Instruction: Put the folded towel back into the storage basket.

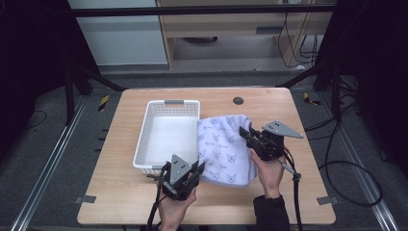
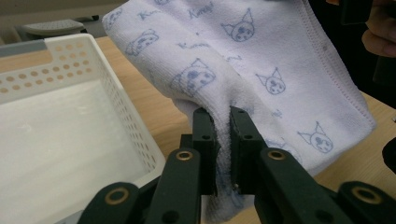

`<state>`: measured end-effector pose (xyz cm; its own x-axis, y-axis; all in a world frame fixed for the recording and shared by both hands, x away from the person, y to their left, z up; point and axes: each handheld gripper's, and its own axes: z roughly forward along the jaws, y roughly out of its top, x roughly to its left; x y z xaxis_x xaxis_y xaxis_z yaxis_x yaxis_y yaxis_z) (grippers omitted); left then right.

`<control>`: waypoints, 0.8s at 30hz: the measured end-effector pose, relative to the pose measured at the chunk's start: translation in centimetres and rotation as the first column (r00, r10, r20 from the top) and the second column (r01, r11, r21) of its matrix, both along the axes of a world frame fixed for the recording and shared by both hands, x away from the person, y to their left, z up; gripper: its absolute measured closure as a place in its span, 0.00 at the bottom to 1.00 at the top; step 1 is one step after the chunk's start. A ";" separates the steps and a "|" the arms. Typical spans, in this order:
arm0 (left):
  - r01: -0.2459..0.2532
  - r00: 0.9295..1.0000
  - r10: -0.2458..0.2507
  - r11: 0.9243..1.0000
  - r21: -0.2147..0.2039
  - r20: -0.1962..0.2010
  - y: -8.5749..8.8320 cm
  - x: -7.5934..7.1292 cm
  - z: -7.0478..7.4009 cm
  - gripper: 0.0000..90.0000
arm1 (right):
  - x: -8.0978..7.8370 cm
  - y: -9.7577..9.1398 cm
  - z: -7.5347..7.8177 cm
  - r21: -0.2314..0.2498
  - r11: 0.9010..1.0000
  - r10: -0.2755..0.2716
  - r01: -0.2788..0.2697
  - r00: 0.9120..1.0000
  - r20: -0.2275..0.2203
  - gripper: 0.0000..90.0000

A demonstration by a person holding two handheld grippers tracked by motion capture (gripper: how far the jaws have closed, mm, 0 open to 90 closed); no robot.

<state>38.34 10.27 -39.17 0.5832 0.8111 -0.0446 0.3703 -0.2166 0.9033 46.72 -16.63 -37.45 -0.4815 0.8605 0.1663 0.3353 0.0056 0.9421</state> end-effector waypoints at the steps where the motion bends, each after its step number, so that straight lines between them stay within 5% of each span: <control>1: -0.002 1.000 0.002 1.000 0.002 0.006 0.2 -0.1 0.2 0.91 | -0.1 0.2 0.3 0.001 1.000 0.002 -0.002 1.000 0.006 0.85; 24: -0.078 0.995 0.080 0.997 -0.026 0.063 3.7 -0.4 3.4 0.91 | 0.2 4.9 4.0 -0.014 0.999 0.038 -0.037 0.996 0.083 0.85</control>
<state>37.94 14.02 -35.73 0.5196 0.8539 -0.0290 0.3265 -0.1671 0.9303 46.93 -11.77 -33.47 -0.5251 0.8434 0.1135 0.2550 0.0287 0.9665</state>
